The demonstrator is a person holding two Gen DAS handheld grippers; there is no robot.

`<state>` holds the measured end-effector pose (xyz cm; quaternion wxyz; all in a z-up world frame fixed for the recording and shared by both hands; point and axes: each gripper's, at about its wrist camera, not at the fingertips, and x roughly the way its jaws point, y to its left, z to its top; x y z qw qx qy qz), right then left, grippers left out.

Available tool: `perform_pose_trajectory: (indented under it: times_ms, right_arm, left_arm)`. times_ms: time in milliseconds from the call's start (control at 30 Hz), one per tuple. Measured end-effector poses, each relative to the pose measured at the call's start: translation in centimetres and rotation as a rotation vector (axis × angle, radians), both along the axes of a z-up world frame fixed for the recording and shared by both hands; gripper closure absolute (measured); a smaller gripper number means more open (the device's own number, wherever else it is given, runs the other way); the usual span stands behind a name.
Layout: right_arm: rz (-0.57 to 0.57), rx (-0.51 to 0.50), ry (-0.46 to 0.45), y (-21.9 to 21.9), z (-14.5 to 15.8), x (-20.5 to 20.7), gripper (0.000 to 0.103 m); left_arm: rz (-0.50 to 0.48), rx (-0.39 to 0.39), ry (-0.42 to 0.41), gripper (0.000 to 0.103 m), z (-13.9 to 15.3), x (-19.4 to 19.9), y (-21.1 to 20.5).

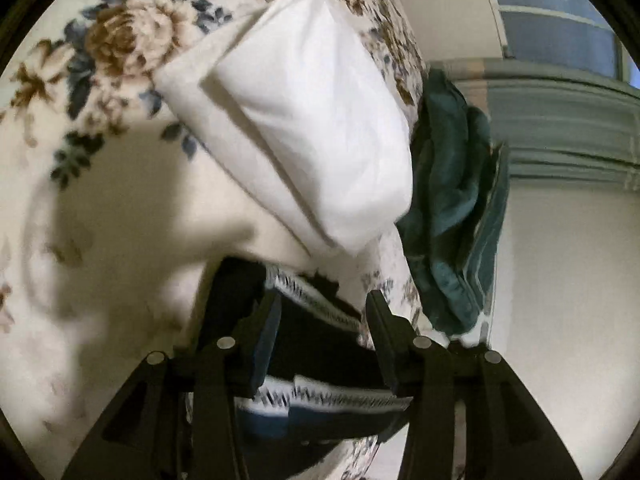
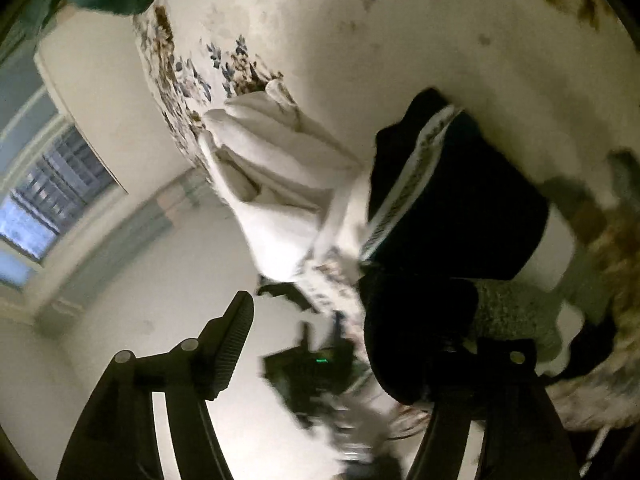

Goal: Fold small clothes

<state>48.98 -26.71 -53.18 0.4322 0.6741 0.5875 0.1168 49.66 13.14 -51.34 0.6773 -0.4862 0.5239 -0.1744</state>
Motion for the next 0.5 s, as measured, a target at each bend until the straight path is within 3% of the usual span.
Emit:
perform_pose_trajectory:
  times_ms: [167, 267, 400, 500]
  right_arm:
    - [-0.074, 0.058, 0.03, -0.3, 0.4, -0.1, 0.028]
    - [-0.106, 0.06, 0.046, -0.9, 0.1, -0.6, 0.028]
    - [-0.057, -0.02, 0.049, -1.2, -0.8, -0.8, 0.028]
    - [-0.066, -0.009, 0.057, -1.3, -1.9, -1.1, 0.028]
  left_arm:
    - [-0.015, 0.016, 0.001, 0.062, 0.2, -1.2, -0.3]
    - [-0.044, 0.077, -0.021, 0.062, 1.2, -2.8, -0.2]
    - [-0.152, 0.156, -0.014, 0.062, 1.2, -5.8, -1.5]
    - [-0.245, 0.148, 0.024, 0.062, 0.1, -7.7, -3.5]
